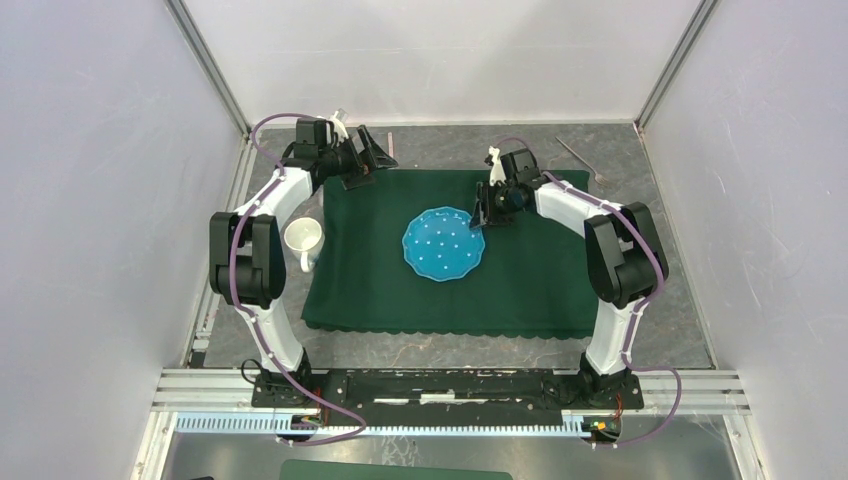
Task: Set the dinner table for one person
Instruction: Place the plate on the napkin.
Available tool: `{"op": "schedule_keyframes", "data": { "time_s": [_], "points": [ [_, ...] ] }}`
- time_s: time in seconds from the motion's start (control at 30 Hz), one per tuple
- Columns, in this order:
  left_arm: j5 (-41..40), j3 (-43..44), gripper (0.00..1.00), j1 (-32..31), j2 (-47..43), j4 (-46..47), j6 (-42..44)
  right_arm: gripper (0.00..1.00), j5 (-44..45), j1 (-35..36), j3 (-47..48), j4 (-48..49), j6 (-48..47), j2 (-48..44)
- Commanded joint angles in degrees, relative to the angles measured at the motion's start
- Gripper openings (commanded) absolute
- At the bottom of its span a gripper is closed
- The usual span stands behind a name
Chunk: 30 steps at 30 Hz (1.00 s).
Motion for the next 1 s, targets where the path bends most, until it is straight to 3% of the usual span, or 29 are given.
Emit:
{"op": "schedule_keyframes", "data": {
  "time_s": [0.0, 0.07, 0.13, 0.3, 0.5, 0.97],
  "points": [
    [0.0, 0.7, 1.00, 0.2, -1.7, 1.6, 1.4, 0.63, -3.6, 0.3, 1.2, 1.8, -0.6, -0.3],
    [-0.1, 0.7, 1.00, 0.2, -1.9, 1.5, 1.4, 0.84, -3.3, 0.2, 1.4, 1.3, -1.1, -0.4],
    [-0.2, 0.5, 1.00, 0.2, -2.1, 1.5, 1.3, 0.90, -3.2, 0.2, 1.8, 0.9, -1.5, -0.5],
    [-0.8, 0.2, 1.00, 0.2, -2.8, 1.4, 1.2, 0.93, -1.1, -0.5, 5.1, -2.3, -3.0, -0.7],
    [-0.9, -0.3, 1.00, 0.2, -3.4, 1.3, 1.3, 0.93, -0.8, -6.6, 8.2, -4.0, -3.4, -2.1],
    [0.3, 1.0, 1.00, 0.2, -1.5, 1.5, 1.2, 0.92, 3.2, -17.2, 5.9, -3.2, -2.6, -2.7]
  ]
}}
